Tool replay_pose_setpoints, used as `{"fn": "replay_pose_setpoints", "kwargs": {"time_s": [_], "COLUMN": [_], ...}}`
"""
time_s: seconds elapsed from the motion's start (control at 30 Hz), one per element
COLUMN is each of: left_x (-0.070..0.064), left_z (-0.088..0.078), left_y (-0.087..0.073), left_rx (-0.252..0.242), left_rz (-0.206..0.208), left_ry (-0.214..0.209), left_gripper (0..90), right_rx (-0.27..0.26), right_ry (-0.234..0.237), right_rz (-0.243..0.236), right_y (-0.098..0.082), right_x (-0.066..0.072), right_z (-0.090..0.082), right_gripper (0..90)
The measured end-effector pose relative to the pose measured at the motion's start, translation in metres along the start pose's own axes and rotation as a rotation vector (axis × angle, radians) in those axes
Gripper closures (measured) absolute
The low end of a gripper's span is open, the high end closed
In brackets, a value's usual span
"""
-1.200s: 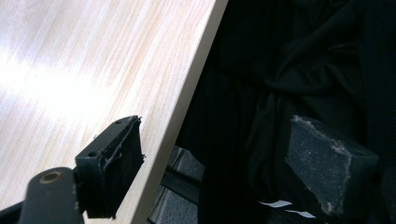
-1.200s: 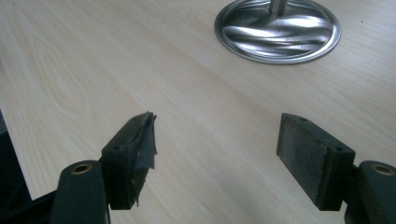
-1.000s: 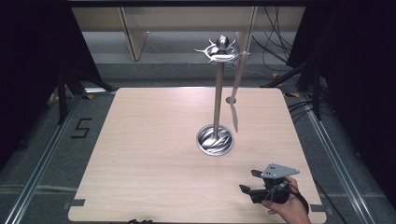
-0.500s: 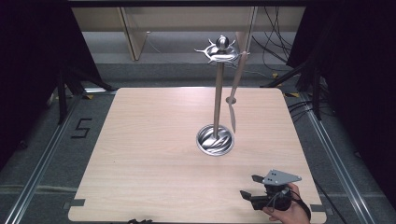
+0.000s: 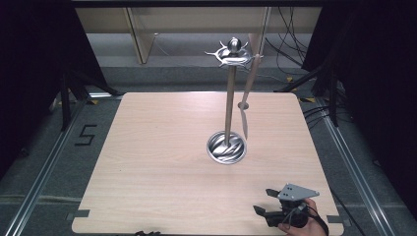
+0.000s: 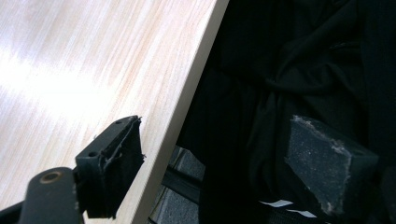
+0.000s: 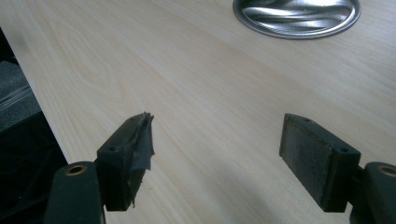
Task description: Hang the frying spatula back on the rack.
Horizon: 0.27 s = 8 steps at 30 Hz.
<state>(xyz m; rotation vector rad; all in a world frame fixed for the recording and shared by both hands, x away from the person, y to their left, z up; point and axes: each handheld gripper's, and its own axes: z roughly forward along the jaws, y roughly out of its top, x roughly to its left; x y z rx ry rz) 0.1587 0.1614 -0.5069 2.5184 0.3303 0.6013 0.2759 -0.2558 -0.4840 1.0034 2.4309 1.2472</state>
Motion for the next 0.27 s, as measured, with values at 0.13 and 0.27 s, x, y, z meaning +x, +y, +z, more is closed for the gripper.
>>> {"fn": "replay_pose_setpoints", "kwargs": {"time_s": [0.13,0.27], "left_x": [-0.0007,-0.0001], "left_z": [-0.0005,-0.0003], "left_y": [0.0,0.0], "left_rx": [-0.005,0.0], "left_rz": [-0.005,-0.002], "left_ry": [0.014,0.011], "left_gripper": [17.6,17.6], "right_rx": [0.006,0.007], "right_ry": [-0.001,-0.005], "right_rz": [0.028,0.031], "right_y": [-0.0015,-0.0021], "right_x": [0.0015,0.0008], "right_z": [-0.0006,-0.0009], "right_gripper": [27.0,26.9]}}
